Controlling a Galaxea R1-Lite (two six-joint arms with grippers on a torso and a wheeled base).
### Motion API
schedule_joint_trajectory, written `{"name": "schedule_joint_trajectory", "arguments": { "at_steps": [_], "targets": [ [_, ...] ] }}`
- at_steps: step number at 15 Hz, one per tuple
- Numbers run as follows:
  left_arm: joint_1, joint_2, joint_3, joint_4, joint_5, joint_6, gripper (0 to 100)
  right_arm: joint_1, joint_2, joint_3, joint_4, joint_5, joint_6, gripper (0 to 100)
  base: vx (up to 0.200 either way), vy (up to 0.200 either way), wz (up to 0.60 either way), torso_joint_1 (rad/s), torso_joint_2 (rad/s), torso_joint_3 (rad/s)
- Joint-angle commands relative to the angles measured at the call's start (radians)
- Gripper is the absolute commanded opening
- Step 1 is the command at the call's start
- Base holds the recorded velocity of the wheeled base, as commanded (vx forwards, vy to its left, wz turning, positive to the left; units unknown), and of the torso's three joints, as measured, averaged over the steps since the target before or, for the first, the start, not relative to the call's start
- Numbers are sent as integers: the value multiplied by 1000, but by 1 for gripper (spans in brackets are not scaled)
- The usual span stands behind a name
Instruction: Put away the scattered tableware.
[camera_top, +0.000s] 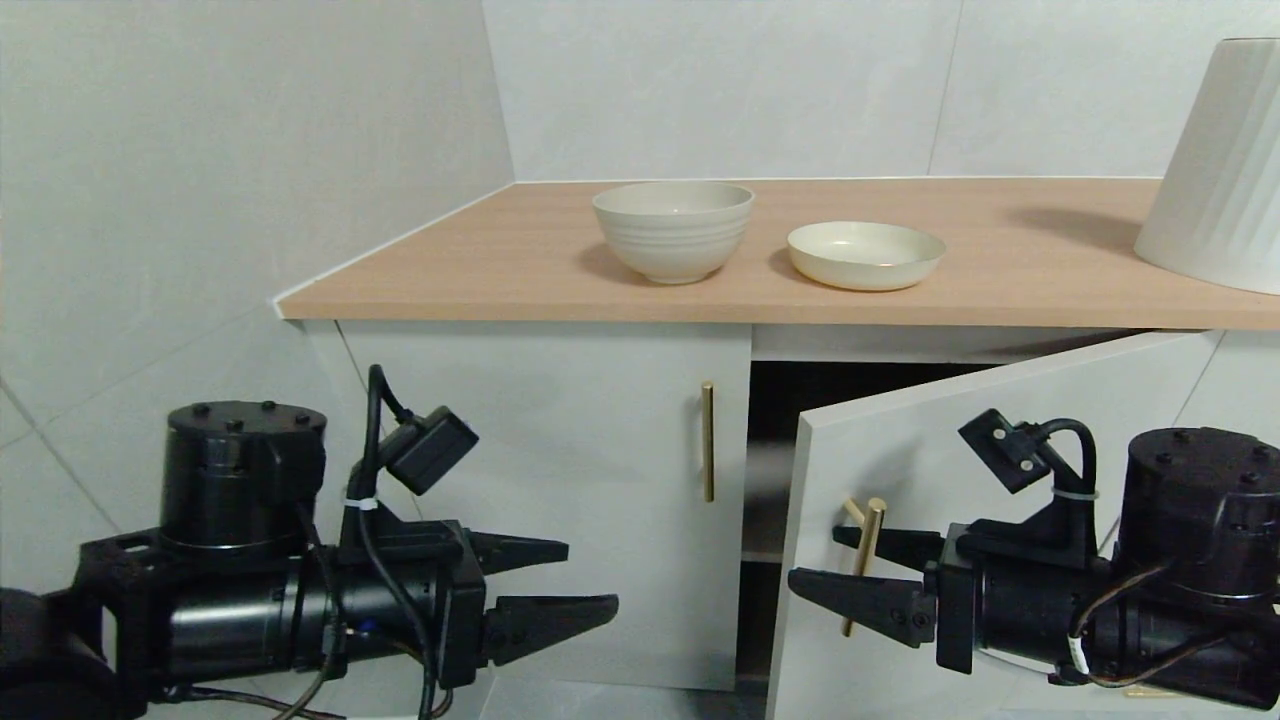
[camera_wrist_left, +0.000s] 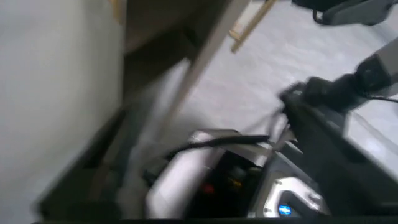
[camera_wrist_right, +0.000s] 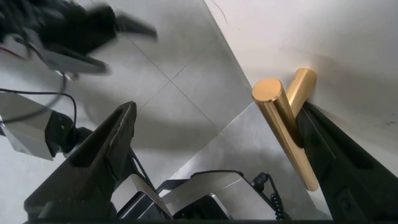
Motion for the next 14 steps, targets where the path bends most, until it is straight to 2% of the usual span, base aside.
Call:
{"name": "schedule_joint_trajectory", "arguments": {
  "at_steps": [1, 2, 4, 5, 7, 9, 10, 14],
  "targets": [
    [-28, 64, 3, -27, 1, -19, 0, 0, 10, 0, 5, 3, 1, 100, 0, 0, 0, 0, 0, 0],
    [-28, 69, -9, -47, 1, -20, 0, 0, 7, 2, 5, 3, 1, 100, 0, 0, 0, 0, 0, 0],
    [-28, 161, -115, -93, 16, -22, 0, 0, 5, 0, 5, 3, 1, 100, 0, 0, 0, 0, 0, 0],
    [-28, 183, -132, -97, 27, -20, 0, 0, 5, 0, 5, 1, 1, 100, 0, 0, 0, 0, 0, 0],
    [-61, 324, -189, -154, 47, -32, 0, 0, 4, -1, 5, 1, 1, 100, 0, 0, 0, 0, 0, 0],
    [-101, 403, -238, -220, 47, -82, 0, 0, 5, -1, 5, 1, 1, 100, 0, 0, 0, 0, 0, 0],
    [-135, 474, -291, -290, 55, -144, 0, 0, 5, 0, 5, 1, 1, 100, 0, 0, 0, 0, 0, 0],
    [-166, 580, -336, -386, 64, -157, 0, 0, -4, 0, 5, 0, 1, 100, 0, 0, 0, 0, 0, 0]
  ]
}}
